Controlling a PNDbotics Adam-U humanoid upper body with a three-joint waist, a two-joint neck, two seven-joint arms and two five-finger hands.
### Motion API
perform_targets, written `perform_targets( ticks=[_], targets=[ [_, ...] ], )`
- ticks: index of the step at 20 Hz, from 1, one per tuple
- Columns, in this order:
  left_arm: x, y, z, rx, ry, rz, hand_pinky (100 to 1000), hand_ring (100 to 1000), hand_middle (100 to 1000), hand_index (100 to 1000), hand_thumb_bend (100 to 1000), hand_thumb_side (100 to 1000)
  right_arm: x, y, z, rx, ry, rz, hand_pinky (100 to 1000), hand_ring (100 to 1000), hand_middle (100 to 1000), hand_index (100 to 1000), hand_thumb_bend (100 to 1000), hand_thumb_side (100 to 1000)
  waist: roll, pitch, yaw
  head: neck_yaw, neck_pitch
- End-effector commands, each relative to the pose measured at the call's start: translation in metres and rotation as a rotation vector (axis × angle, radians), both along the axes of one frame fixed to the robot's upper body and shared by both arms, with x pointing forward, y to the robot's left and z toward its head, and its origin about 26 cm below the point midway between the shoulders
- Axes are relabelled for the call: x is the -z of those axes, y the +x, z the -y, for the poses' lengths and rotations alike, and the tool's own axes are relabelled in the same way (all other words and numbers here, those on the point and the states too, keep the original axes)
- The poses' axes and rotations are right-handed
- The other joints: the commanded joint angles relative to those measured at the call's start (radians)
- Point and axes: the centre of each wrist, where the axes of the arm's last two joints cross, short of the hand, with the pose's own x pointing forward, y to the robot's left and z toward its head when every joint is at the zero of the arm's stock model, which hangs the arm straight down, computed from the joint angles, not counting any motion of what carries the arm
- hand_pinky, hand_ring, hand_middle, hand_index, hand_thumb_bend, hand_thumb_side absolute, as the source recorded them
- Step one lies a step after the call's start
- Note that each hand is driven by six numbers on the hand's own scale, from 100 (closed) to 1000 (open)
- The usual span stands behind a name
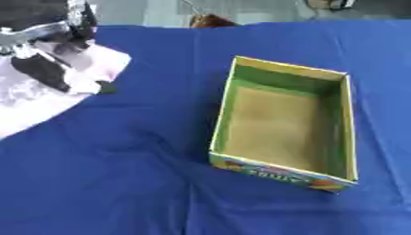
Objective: Pick up objects on the table and place them in the box.
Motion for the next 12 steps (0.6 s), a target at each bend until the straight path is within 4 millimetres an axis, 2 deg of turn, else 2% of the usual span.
perform_targets(
  ticks=[1, 6, 9, 12],
  targets=[
    [-0.015, -0.004, -0.001, 0.005, 0.027, 0.038, 100, 100, 100, 100, 551, 515, -0.01, -0.002, 0.003, 0.006, -0.03, 0.025, 650, 575, 715, 868, 100, 897, -0.001, -0.017, 0.001, -0.005, -0.001],
    [-0.023, -0.003, 0.011, 0.054, 0.036, 0.052, 100, 100, 100, 100, 555, 512, -0.01, -0.002, 0.003, 0.009, -0.032, 0.022, 650, 575, 715, 868, 100, 897, -0.001, -0.021, 0.002, -0.002, -0.001],
    [-0.037, -0.001, 0.037, 0.146, 0.043, 0.074, 100, 100, 100, 100, 557, 508, -0.009, -0.002, 0.003, 0.004, -0.033, 0.019, 650, 576, 715, 868, 100, 897, -0.002, -0.025, 0.002, 0.005, -0.001],
    [-0.05, 0.003, 0.07, 0.255, 0.051, 0.088, 100, 100, 100, 100, 556, 507, -0.009, -0.002, 0.002, 0.0, -0.032, 0.015, 650, 575, 715, 868, 100, 897, -0.003, -0.026, -0.002, 0.013, -0.001]
  ],
)
